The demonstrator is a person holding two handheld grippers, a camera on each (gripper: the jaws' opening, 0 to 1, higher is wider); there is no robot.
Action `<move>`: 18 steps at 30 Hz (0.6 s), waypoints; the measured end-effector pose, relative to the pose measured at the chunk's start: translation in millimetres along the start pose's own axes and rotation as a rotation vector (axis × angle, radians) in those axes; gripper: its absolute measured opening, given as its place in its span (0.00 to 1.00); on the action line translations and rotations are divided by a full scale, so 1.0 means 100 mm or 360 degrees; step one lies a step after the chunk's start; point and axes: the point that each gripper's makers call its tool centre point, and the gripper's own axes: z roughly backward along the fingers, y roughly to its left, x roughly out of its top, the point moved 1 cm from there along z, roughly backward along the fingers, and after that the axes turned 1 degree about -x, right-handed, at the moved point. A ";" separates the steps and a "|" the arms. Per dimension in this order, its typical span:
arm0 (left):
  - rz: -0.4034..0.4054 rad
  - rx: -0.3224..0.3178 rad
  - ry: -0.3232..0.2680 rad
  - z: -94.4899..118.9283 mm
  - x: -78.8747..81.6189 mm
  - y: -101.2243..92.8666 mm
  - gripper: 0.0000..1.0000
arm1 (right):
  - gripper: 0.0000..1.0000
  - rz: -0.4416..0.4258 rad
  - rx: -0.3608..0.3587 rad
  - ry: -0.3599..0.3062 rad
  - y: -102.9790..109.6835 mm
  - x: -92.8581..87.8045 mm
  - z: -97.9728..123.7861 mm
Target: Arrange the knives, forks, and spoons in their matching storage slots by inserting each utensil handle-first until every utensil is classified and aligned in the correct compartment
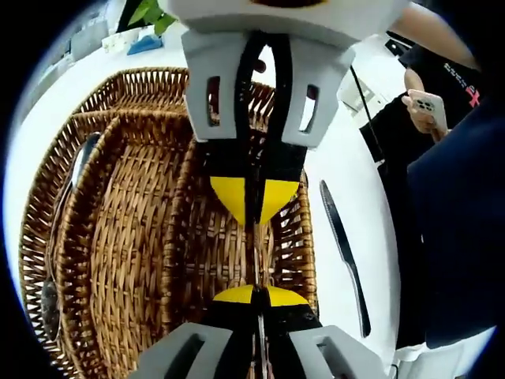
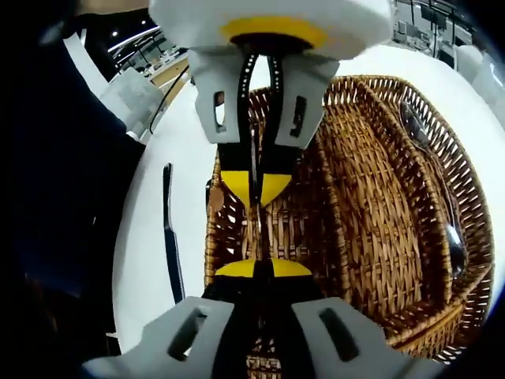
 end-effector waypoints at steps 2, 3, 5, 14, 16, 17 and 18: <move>0.0001 0.0023 -0.0014 0.04 0.01 0.02 0.03 | 0.01 -0.0008 -0.0006 0.0010 -0.01 0.00 -0.01; 0.0001 0.0029 -0.0023 0.05 0.01 0.01 0.03 | 0.01 -0.0017 0.0003 0.0007 -0.01 0.01 -0.01; -0.0007 0.0042 -0.0026 0.07 0.00 0.00 0.04 | 0.00 -0.0046 0.0022 0.0014 0.00 0.02 -0.01; -0.0017 0.0133 -0.0068 0.17 -0.05 0.01 0.05 | 0.02 -0.0399 0.0127 0.0046 0.06 -0.03 -0.04; -0.0026 0.0155 -0.0077 0.20 -0.04 0.01 0.06 | 0.05 -0.0276 0.0056 0.0057 0.02 -0.05 -0.04; -0.0029 0.0172 -0.0091 0.23 -0.03 0.02 0.06 | 0.05 -0.0251 0.0093 0.0054 0.07 -0.05 -0.04; -0.0030 0.0182 -0.0100 0.25 -0.02 0.02 0.07 | 0.05 -0.0279 0.0064 0.0047 0.06 -0.04 -0.05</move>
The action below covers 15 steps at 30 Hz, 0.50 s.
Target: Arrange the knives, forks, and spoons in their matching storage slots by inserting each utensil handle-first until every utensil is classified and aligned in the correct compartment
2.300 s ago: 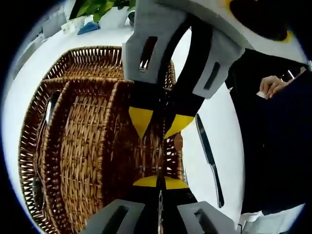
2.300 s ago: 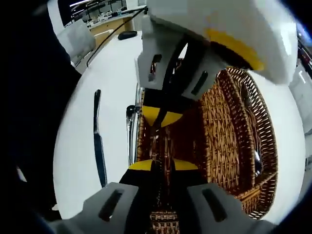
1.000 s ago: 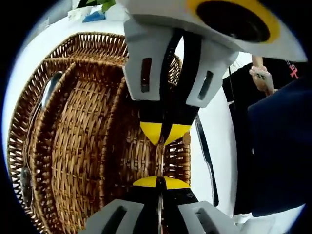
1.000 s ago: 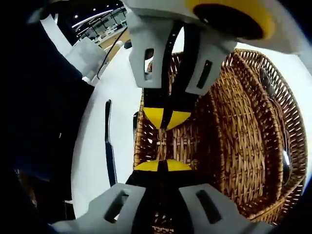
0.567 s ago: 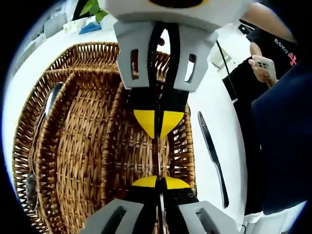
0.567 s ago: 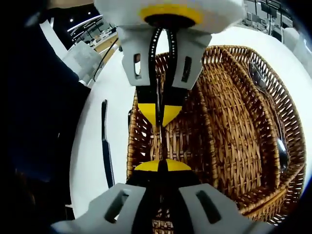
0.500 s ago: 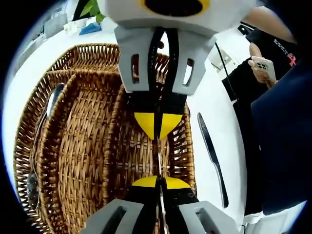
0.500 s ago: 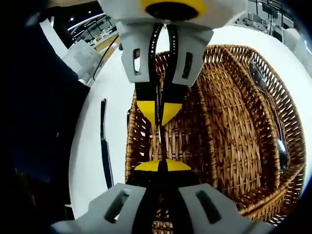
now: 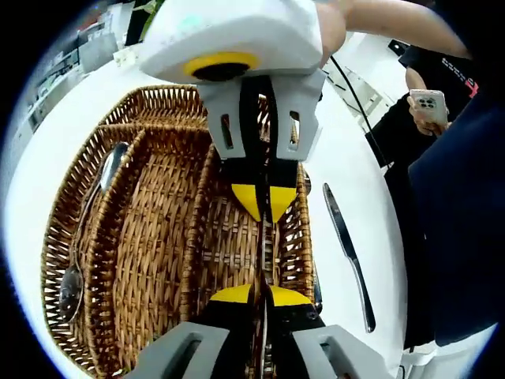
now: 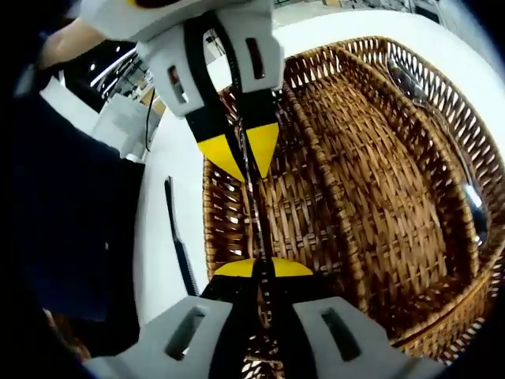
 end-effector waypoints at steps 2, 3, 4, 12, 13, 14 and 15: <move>-0.0013 0.0051 -0.0045 0.06 0.06 0.03 0.09 | 0.06 0.0032 -0.0030 -0.0001 -0.01 0.00 0.02; -0.0016 0.0069 -0.0058 0.09 0.09 0.03 0.11 | 0.07 0.0053 -0.0050 0.0007 -0.02 0.00 0.02; -0.0015 0.0092 -0.0085 0.12 0.12 0.02 0.12 | 0.11 0.0086 -0.0117 0.0021 -0.07 0.00 0.05; 0.0007 0.0281 -0.0204 0.24 0.13 0.02 0.22 | 0.19 0.0181 -0.0387 -0.0119 -0.14 0.19 0.27; 0.0017 0.0292 -0.0218 0.25 0.12 0.01 0.24 | 0.21 0.0175 -0.0397 -0.0132 -0.13 0.20 0.29; 0.0032 0.0302 -0.0243 0.26 0.13 -0.01 0.25 | 0.21 0.0169 -0.0411 -0.0144 -0.12 0.20 0.32; 0.0074 0.0324 -0.0290 0.29 0.15 -0.02 0.25 | 0.22 0.0149 -0.0450 -0.0187 -0.10 0.23 0.36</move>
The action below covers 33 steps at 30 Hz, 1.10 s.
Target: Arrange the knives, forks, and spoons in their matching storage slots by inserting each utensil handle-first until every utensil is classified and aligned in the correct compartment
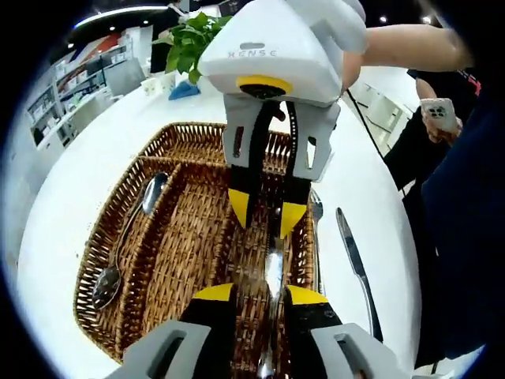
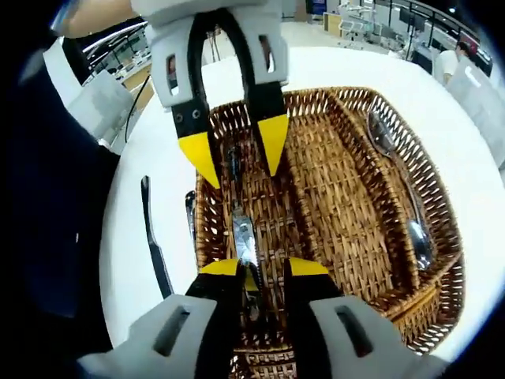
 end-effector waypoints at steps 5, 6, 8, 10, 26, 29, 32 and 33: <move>0.0062 0.0156 -0.0109 0.12 0.02 0.02 0.35 | 0.36 -0.0086 -0.0180 -0.0131 -0.03 0.05 0.15; 0.0074 0.0182 -0.0131 0.15 0.02 0.02 0.37 | 0.39 -0.0140 -0.0235 -0.0178 -0.03 0.07 0.18; 0.0123 0.0244 -0.0189 0.23 0.03 0.01 0.43 | 0.47 -0.0162 -0.0309 -0.0208 -0.02 0.05 0.25; 0.0177 0.0285 -0.0255 0.29 0.05 -0.01 0.48 | 0.56 -0.0208 -0.0391 -0.0235 -0.01 0.03 0.30; 0.0448 0.0520 -0.0493 0.59 -0.10 -0.26 0.81 | 0.88 -0.0518 -0.0732 -0.0425 0.11 -0.22 0.69; 0.0488 0.0537 -0.0516 0.62 -0.11 -0.29 0.82 | 0.91 -0.0561 -0.0766 -0.0469 0.12 -0.26 0.76; 0.0512 0.0558 -0.0551 0.67 -0.12 -0.34 0.84 | 0.95 -0.0601 -0.0802 -0.0493 0.13 -0.32 0.83; 0.0514 0.0571 -0.0561 0.68 -0.13 -0.34 0.85 | 0.96 -0.0606 -0.0807 -0.0505 0.14 -0.33 0.85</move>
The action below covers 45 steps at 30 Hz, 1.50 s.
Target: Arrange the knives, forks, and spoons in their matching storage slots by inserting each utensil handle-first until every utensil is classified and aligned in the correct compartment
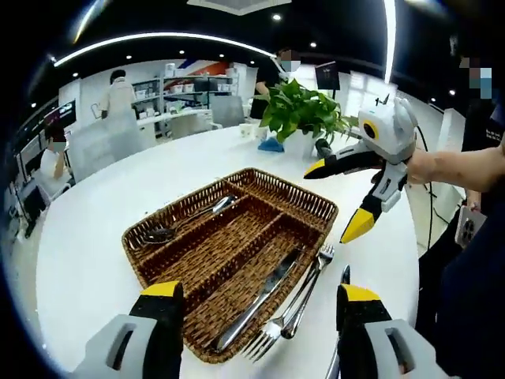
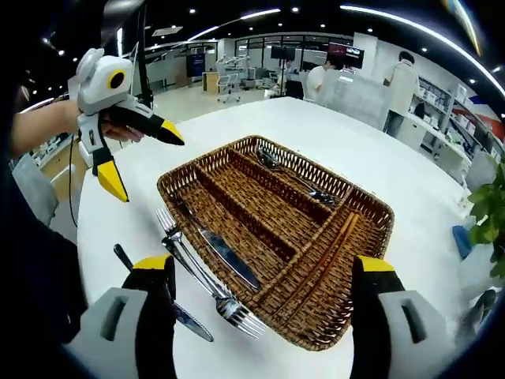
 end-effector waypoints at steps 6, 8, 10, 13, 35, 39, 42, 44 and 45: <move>0.0008 0.0042 -0.0049 0.11 0.00 -0.04 0.96 | 0.99 -0.0009 -0.0033 0.0019 -0.03 -0.16 0.15; 0.0013 0.0050 -0.0054 0.14 -0.01 -0.05 0.98 | 0.99 -0.0021 -0.0037 0.0023 -0.03 -0.21 0.18; 0.0018 0.0052 -0.0051 0.15 -0.03 -0.05 1.00 | 0.99 -0.0010 -0.0046 0.0034 -0.03 -0.23 0.22; 0.0000 0.0050 -0.0032 0.16 -0.01 -0.05 1.00 | 0.99 0.0020 -0.0028 0.0018 -0.02 -0.20 0.25; -0.0214 -0.0403 0.0364 0.02 -0.43 -0.98 0.65 | 0.39 0.0819 0.0732 0.0464 0.92 -0.78 0.05; -0.0241 -0.0506 0.0535 -0.10 -0.64 -1.12 0.61 | 0.28 0.0901 0.0833 0.0501 0.96 -0.85 -0.04; -0.0210 -0.0543 0.0561 -0.18 -0.67 -1.17 0.57 | 0.24 0.0881 0.0878 0.0474 0.98 -0.85 -0.13; -0.0209 -0.0543 0.0566 -0.21 -0.68 -1.16 0.54 | 0.23 0.0922 0.0865 0.0489 0.95 -0.87 -0.17; -0.0214 -0.0538 0.0567 -0.21 -0.69 -1.15 0.53 | 0.22 0.0928 0.0897 0.0495 0.96 -0.88 -0.18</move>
